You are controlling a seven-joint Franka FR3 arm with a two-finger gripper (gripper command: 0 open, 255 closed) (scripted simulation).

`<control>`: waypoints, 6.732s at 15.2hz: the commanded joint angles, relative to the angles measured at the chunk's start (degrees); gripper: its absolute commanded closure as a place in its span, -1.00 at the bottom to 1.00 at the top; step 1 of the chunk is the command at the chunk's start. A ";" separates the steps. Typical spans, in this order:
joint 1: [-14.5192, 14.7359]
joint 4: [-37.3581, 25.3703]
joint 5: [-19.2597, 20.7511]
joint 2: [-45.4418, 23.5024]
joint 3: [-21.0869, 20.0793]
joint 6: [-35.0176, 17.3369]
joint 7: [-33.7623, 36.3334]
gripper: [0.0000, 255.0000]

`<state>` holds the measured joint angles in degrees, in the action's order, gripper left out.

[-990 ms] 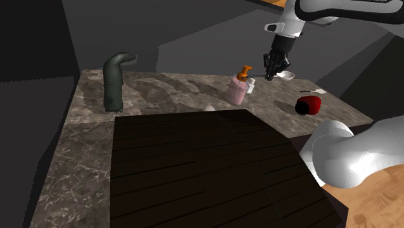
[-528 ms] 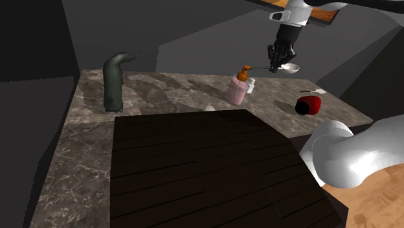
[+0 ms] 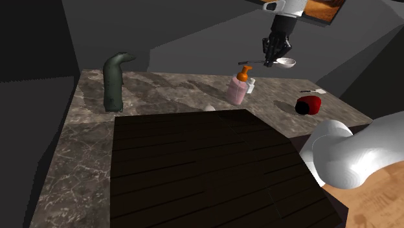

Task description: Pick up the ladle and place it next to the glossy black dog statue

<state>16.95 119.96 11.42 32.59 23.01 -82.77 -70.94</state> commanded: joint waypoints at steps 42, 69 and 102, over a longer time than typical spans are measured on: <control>14.13 -29.56 -16.19 -41.23 -16.42 -10.57 26.85 1.00; 14.28 -12.78 -16.99 -44.39 -16.64 -30.42 25.31 1.00; 14.03 -14.11 -17.04 -45.13 -16.51 -29.81 24.99 -1.00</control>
<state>30.98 105.86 -5.62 -12.56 6.50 -112.60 -45.95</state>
